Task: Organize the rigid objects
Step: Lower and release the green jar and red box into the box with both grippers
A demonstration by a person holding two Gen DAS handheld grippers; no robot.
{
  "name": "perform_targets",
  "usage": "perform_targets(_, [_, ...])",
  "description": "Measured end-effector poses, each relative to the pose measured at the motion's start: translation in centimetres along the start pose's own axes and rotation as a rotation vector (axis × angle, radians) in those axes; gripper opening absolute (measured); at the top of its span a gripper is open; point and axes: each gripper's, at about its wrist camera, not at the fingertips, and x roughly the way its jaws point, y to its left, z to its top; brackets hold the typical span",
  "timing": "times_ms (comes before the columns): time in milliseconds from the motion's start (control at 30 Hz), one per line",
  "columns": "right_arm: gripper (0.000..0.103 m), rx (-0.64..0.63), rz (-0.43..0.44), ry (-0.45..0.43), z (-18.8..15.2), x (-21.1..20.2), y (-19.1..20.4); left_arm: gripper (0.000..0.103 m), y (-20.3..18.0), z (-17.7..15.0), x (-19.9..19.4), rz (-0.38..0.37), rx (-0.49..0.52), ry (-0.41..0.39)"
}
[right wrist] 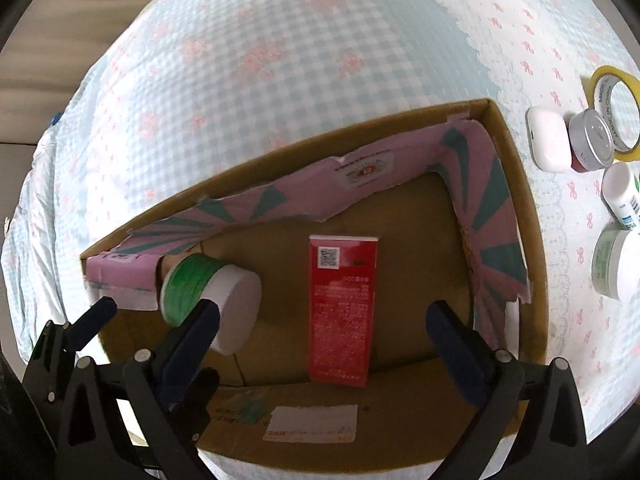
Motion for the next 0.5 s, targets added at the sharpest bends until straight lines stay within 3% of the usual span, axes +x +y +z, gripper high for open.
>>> perform_targets(200, [0.103,-0.03,-0.012,-0.045,-0.9,-2.6,2.1,0.103,0.5,-0.8,-3.8,0.007,-0.032,-0.053])
perform_targets(500, [0.103,-0.109,-0.035,-0.144,-3.7,-10.8,4.5,0.103,0.8,-3.9,-12.9,0.027,-0.094,-0.156])
